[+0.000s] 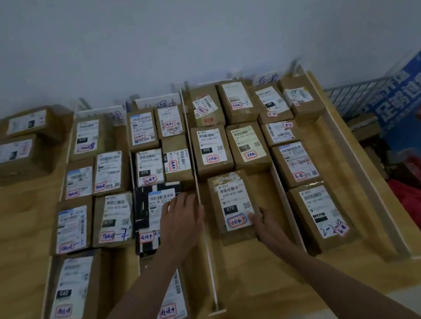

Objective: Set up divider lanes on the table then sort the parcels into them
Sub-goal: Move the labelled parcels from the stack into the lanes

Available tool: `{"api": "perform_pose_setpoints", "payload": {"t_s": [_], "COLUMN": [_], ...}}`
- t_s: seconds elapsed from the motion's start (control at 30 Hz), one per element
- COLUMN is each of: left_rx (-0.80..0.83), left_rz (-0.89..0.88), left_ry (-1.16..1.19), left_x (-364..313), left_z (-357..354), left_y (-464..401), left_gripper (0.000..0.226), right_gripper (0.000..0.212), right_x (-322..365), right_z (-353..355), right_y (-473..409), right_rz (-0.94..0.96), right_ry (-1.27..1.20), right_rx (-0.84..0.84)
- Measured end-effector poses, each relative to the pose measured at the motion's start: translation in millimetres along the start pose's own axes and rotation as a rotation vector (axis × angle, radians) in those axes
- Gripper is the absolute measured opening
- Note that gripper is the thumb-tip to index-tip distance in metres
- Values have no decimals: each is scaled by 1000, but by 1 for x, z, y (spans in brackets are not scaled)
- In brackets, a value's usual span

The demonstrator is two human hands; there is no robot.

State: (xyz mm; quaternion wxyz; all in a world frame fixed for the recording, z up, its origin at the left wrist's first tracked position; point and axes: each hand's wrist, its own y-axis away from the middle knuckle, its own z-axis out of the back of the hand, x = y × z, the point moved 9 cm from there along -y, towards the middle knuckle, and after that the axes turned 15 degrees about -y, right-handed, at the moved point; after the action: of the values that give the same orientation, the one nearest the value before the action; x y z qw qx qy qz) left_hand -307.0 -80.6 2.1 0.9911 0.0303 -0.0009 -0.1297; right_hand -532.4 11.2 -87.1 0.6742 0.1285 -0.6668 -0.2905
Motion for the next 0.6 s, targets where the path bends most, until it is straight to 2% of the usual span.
{"api": "perform_pose_setpoints", "payload": {"t_s": [0.07, 0.17, 0.23, 0.43, 0.6], "left_rx": [38, 67, 64, 64, 65], "left_rz": [34, 74, 97, 111, 100], "left_ry": [1, 10, 14, 14, 17], "left_x": [4, 10, 16, 21, 17], "left_z": [-2, -3, -3, -1, 6], "left_y": [-2, -7, -9, -14, -17], "left_gripper": [47, 51, 52, 52, 52], "right_gripper": [98, 67, 55, 45, 48], "right_x": [-3, 16, 20, 19, 28], "right_z": [-8, -27, -35, -41, -41], "right_y": [-12, -4, -5, -17, -28], "right_rz": [-6, -30, -40, -55, -78], "right_ry": [13, 44, 52, 103, 304], "right_rx": [33, 86, 116, 163, 162]}}
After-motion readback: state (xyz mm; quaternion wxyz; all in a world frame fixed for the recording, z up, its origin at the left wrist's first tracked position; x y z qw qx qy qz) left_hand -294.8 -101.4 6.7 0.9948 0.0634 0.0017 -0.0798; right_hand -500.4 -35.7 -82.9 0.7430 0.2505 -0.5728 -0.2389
